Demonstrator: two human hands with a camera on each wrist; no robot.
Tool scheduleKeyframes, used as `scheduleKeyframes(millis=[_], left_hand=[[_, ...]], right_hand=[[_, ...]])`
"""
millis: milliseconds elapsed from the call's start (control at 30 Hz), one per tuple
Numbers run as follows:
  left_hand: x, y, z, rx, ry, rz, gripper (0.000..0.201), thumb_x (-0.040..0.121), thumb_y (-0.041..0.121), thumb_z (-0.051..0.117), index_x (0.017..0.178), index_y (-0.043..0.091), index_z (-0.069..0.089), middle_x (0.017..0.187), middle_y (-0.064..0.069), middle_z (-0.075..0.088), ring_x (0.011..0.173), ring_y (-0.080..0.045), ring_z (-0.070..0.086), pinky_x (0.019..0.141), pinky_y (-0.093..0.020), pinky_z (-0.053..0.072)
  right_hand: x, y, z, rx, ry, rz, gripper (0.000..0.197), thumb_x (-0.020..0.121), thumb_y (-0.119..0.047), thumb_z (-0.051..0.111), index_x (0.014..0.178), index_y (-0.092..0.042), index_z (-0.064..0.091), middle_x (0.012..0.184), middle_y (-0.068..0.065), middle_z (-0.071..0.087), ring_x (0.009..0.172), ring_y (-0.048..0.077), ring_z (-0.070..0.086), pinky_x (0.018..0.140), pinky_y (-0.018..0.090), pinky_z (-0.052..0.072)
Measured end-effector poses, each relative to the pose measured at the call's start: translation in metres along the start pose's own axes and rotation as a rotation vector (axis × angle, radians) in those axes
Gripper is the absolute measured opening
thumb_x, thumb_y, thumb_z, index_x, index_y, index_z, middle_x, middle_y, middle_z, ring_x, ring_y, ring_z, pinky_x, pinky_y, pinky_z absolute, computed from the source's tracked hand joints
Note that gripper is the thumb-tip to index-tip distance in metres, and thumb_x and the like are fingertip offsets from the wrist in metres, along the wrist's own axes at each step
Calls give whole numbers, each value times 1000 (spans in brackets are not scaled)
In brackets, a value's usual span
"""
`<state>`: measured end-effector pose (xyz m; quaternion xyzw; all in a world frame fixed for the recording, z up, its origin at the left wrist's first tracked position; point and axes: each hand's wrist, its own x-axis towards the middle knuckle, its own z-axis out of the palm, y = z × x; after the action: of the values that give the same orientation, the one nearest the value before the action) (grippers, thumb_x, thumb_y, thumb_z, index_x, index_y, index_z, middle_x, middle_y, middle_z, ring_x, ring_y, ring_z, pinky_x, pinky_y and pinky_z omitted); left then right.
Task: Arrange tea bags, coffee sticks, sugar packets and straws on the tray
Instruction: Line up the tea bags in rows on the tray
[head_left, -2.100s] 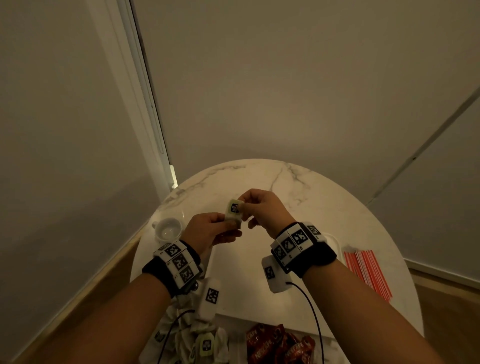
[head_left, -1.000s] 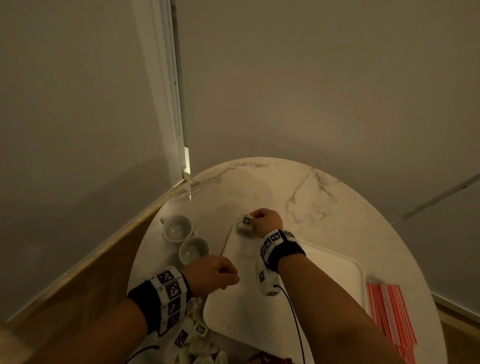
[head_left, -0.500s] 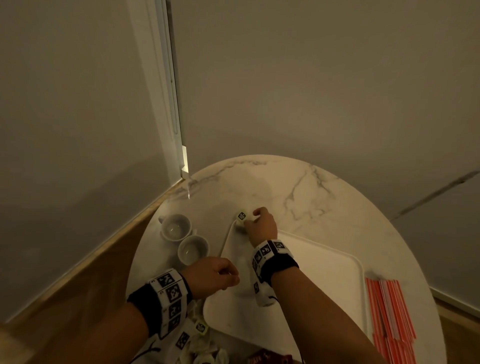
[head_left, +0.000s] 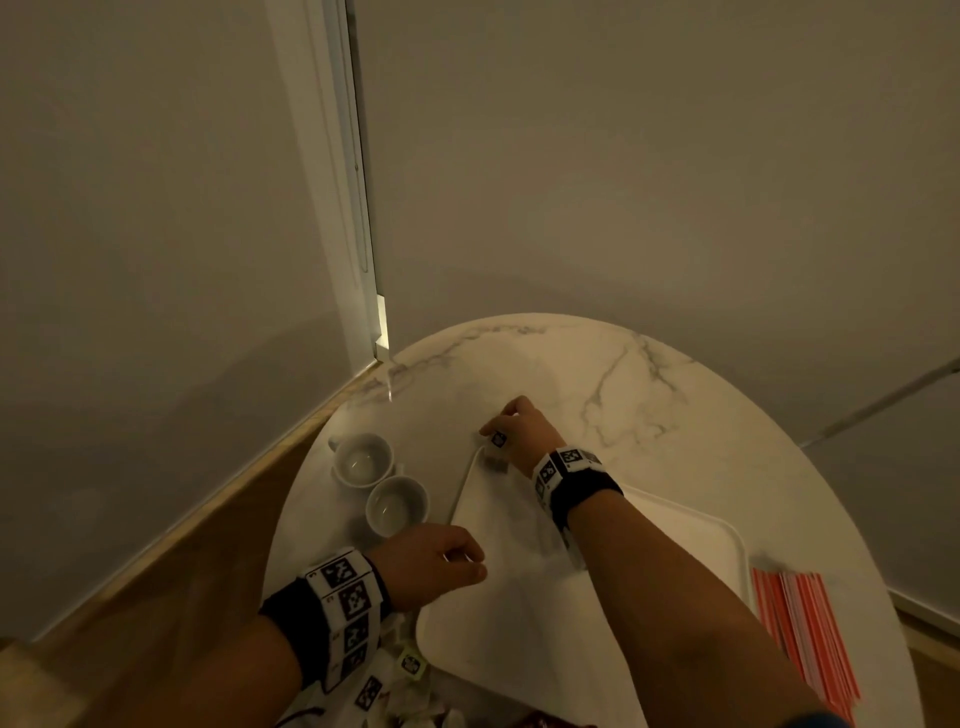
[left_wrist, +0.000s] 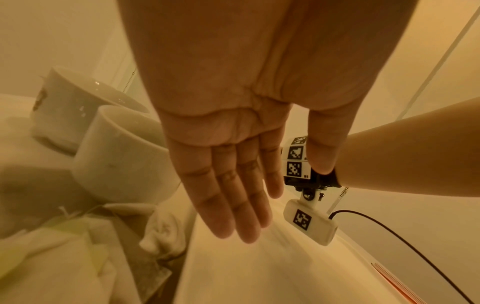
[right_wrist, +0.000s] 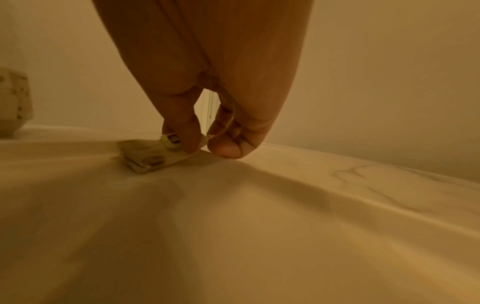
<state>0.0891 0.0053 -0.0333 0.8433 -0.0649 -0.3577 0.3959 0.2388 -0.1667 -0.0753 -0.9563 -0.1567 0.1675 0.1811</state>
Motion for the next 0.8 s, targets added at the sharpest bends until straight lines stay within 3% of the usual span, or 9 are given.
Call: scheduleKeyframes(millis=[167,333,433,533,667,800], left_hand=[[3,-2,3,-30,-13,-14,32,88,44,61,115,27,62,95,14,62,94,-7,63,89,-26,52],[11,12,3,58,65,4,34,90,42,58,121,26,58,120,8,54,98,-6,54,90,-21,44],[25,24,6,116,152,30,39,93,39,54,129,25,53,131,5,44,112,-13,51,99,-28,42],[44,34,9,264,229,46,46,96,33,47,140,24,42,143,-1,33,130,-23,34,110,-35,31],[68,54,7,393,278,-20,48,95,23,44,142,21,37,149,-6,22,132,-29,24,113,-37,26],[96,62,5,465,209,-151,56,90,17,43,145,21,30,148,-9,19,130,-34,22,112,-42,26]], right_hand=[[-6,2,-5,59,-2,-19,30,87,-4,64,113,-16,71,131,10,42,111,32,54,98,38,45],[-11,4,-11,83,-2,-14,39,84,11,53,111,-12,71,135,9,39,112,31,53,98,31,43],[-11,6,-11,131,7,9,55,81,18,46,120,-15,67,133,8,41,112,28,52,94,24,40],[-10,10,-13,249,76,128,57,86,10,42,131,-22,56,126,7,48,108,24,53,88,23,40],[-9,17,-12,329,45,199,53,86,4,42,127,-25,58,120,6,60,94,16,53,82,26,43],[-7,15,-16,286,-64,122,51,88,-2,51,133,-26,57,124,10,56,112,26,54,95,31,42]])
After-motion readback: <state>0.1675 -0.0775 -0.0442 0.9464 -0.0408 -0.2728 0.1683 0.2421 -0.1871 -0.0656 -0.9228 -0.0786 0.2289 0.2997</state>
